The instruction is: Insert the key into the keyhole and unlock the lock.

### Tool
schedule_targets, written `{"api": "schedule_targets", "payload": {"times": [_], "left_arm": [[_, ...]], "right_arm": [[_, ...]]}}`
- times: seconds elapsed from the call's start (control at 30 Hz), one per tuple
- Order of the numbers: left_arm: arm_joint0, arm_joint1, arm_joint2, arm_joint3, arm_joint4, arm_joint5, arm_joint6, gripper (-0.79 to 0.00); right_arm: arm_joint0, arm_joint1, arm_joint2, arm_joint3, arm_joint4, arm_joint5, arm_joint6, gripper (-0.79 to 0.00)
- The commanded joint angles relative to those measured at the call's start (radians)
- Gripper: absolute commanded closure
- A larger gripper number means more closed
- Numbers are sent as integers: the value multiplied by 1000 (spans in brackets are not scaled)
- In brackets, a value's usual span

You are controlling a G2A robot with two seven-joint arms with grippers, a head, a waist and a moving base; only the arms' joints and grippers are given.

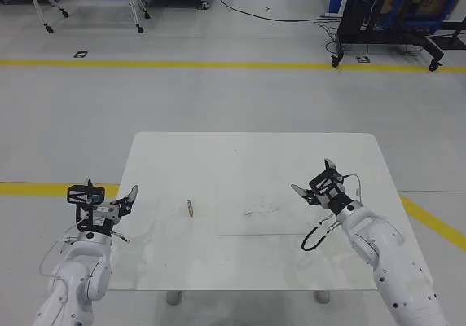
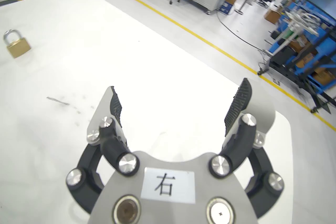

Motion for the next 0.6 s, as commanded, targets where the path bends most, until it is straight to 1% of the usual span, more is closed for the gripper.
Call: {"api": "schedule_targets", "payload": {"times": [0.0, 0.13, 0.23, 0.3, 0.33, 0.37, 0.4, 0.43, 0.5, 0.53, 0.57], "left_arm": [[0, 0, 0, 0, 0, 0, 0, -785], [0, 0, 0, 0, 0, 0, 0, -785], [0, 0, 0, 0, 0, 0, 0, -785], [0, 0, 0, 0, 0, 0, 0, -785], [0, 0, 0, 0, 0, 0, 0, -785], [0, 0, 0, 0, 0, 0, 0, -785], [0, 0, 0, 0, 0, 0, 0, -785], [0, 0, 0, 0, 0, 0, 0, -785], [0, 0, 0, 0, 0, 0, 0, -785], [0, 0, 0, 0, 0, 0, 0, -785], [0, 0, 0, 0, 0, 0, 0, -785]], "right_arm": [[41, 1, -29, 37, -27, -87, -25, -785], [132, 4, -100, 121, -92, -264, -90, -785], [209, 6, -156, 193, -154, -385, -165, -785], [258, 7, -195, 238, -215, -436, -212, -785], [282, 7, -219, 253, -253, -461, -235, -745], [302, 7, -235, 273, -290, -454, -248, -686], [318, 5, -261, 288, -323, -459, -257, -665], [339, 4, -286, 303, -342, -493, -277, -594], [381, 0, -316, 351, -372, -495, -268, -422], [402, -4, -340, 364, -386, -513, -262, -385], [422, -6, -361, 376, -402, -525, -264, -379]]}}
